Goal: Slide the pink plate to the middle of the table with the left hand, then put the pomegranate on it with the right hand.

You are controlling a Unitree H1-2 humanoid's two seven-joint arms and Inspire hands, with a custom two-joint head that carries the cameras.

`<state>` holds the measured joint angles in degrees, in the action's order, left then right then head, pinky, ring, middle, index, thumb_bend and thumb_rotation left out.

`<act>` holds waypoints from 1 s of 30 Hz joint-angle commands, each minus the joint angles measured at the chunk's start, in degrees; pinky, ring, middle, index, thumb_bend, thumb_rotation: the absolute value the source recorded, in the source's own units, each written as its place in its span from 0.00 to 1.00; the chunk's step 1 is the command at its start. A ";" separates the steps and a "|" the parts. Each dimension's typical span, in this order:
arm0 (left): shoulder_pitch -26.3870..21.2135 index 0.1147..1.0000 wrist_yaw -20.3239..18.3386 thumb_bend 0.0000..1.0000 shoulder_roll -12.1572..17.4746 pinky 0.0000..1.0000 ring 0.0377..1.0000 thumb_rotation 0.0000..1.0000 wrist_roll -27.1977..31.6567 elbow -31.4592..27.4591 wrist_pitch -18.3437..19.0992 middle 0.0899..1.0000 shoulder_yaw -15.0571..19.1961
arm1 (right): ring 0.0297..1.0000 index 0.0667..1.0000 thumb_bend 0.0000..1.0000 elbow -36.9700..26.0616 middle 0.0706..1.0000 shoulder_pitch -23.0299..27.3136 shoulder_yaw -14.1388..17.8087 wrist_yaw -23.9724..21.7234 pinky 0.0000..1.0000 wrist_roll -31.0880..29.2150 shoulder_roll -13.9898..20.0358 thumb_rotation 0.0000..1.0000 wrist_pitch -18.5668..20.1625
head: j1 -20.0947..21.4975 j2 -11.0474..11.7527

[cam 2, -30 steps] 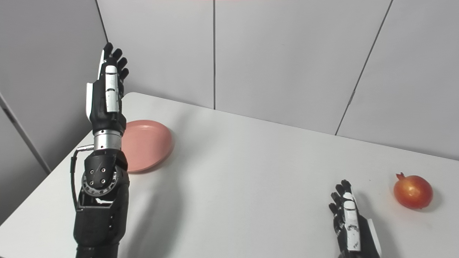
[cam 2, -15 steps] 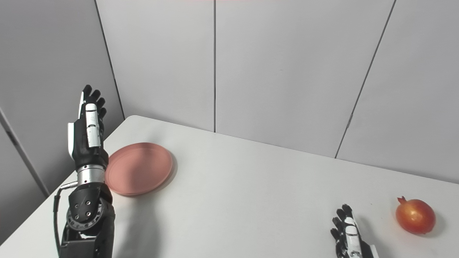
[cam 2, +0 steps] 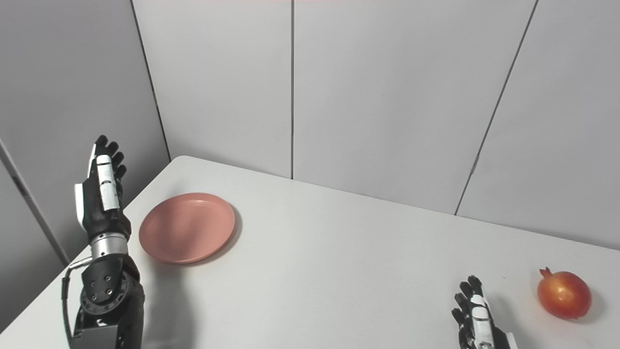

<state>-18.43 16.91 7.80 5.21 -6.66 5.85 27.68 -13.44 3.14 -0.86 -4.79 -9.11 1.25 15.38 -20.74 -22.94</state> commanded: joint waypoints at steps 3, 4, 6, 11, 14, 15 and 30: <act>-0.66 0.90 -0.27 0.42 2.30 0.97 0.95 1.00 1.25 -0.94 -2.75 0.94 0.60 | 1.00 1.00 0.15 -2.78 0.98 0.98 0.44 -0.25 1.00 -0.53 0.20 1.00 -0.96 | -0.40 -0.44; -0.49 0.90 -0.34 0.43 2.62 0.97 0.95 1.00 1.22 -0.78 -2.93 0.94 0.73 | 1.00 1.00 0.15 -2.82 0.99 0.96 0.48 -0.28 1.00 -0.61 0.23 1.00 -0.92 | -0.40 -0.44; -0.25 0.89 -0.18 0.43 3.02 0.97 0.95 1.00 1.30 -0.76 -3.33 0.94 1.05 | 1.00 1.00 0.15 -2.97 0.99 0.96 0.63 -0.34 1.00 -0.93 0.29 1.00 -0.61 | -0.62 -0.61; -0.11 0.89 0.45 0.43 3.35 0.96 0.94 1.00 2.30 -0.99 -3.79 0.93 2.06 | 0.99 1.00 0.15 -3.10 0.99 1.09 0.62 -0.08 1.00 -0.51 0.51 1.00 0.07 | -1.04 -0.63; -0.16 0.89 0.78 0.42 3.34 0.95 0.94 1.00 3.21 -1.33 -3.80 0.93 2.67 | 0.99 1.00 0.15 -3.19 0.98 1.16 0.71 0.10 1.00 -0.48 0.42 1.00 0.33 | -1.25 -0.64; -0.11 0.89 0.89 0.42 3.34 0.94 0.93 1.00 3.41 -1.53 -3.68 0.93 2.80 | 0.99 1.00 0.14 -3.18 0.98 1.18 0.69 0.11 1.00 -0.45 0.41 1.00 0.32 | -1.25 -0.64; 0.84 0.89 -0.71 0.41 5.56 0.96 0.93 1.00 7.29 5.06 -4.54 0.93 3.84 | 1.00 1.00 0.14 -3.29 0.99 1.28 0.85 -0.26 1.00 -1.02 0.75 1.00 0.55 | -1.54 -1.08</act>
<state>-16.96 16.90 11.58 12.27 -0.81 3.55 31.53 -14.67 3.14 -0.37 -4.57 -9.61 1.55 16.32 -22.24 -23.99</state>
